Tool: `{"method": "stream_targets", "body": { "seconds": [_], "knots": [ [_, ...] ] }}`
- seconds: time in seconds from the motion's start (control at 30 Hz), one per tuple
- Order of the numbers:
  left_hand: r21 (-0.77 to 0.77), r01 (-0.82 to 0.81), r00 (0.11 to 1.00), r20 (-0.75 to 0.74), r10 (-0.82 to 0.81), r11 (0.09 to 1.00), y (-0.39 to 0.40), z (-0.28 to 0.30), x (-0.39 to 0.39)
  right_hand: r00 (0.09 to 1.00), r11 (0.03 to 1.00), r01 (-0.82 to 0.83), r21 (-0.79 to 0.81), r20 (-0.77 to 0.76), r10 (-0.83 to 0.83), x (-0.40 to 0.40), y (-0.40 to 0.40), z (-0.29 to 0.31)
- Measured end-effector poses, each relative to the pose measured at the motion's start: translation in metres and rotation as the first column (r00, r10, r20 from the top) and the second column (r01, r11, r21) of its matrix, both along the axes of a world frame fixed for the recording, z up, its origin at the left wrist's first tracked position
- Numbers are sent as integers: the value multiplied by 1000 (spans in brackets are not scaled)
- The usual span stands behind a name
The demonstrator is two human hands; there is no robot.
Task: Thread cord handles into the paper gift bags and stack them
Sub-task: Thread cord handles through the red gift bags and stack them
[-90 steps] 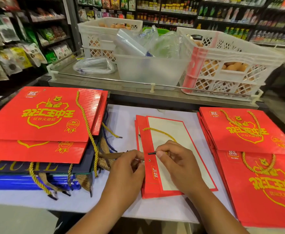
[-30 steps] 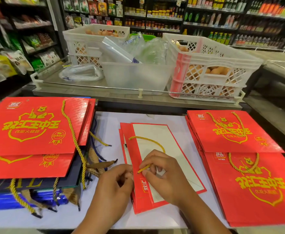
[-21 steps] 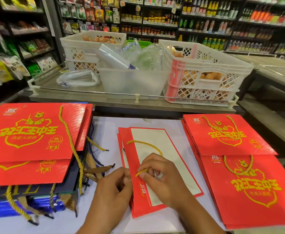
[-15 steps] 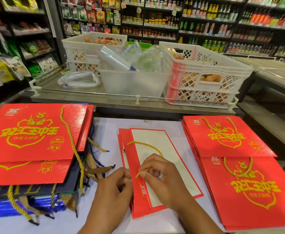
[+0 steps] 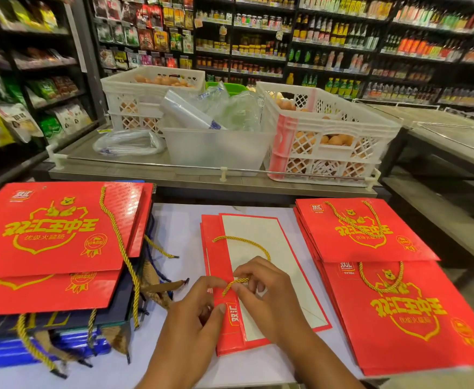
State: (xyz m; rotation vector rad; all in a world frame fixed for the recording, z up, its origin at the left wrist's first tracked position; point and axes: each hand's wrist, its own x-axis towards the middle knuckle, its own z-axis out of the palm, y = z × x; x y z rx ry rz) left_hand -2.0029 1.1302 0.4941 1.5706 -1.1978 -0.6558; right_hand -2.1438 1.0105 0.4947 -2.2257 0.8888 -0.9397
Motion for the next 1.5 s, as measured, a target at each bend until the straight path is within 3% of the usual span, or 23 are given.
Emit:
{"method": "stream_targets", "body": {
  "seconds": [0.13,0.23,0.47,0.6,0.77,0.87,1.03,1.17,1.3,1.37,1.5],
  "knots": [
    [-5,-34,999,-31,34,999,4,5,-2,992,993,-36,-115,-120,22,-10,-4,0],
    [-36,-81,994,-73,78,996,6,5,-1,986,999,-20,-25,-167,16,-33,-1,4],
    [-130,-201,976,-111,187,971,7,13,-8,914,968,-252,16,-326,243,-79,40,0],
    [-184,-109,994,-31,106,977,8,36,-19,982,964,-135,-231,-161,99,-87,48,-8],
    [-305,73,983,180,-17,949,13,87,-32,998,952,43,-303,54,-28,-95,58,6],
    [-401,128,986,153,-71,907,15,103,-34,985,958,149,-245,125,-121,-101,61,13],
    [-517,-7,1000,19,19,856,22,104,-26,902,970,240,-43,379,-206,-117,73,34],
    [-355,-78,996,21,92,931,17,85,-10,788,941,282,186,515,-338,-129,82,43],
    [-173,-20,1000,2,21,985,14,62,-4,671,911,94,401,651,-355,-138,83,49],
    [-103,-32,999,-37,28,994,12,54,-1,666,893,19,450,660,-347,-143,82,50],
    [-79,-74,964,-262,51,994,20,47,-6,728,847,-19,531,588,-352,-157,80,38]
  ]
}}
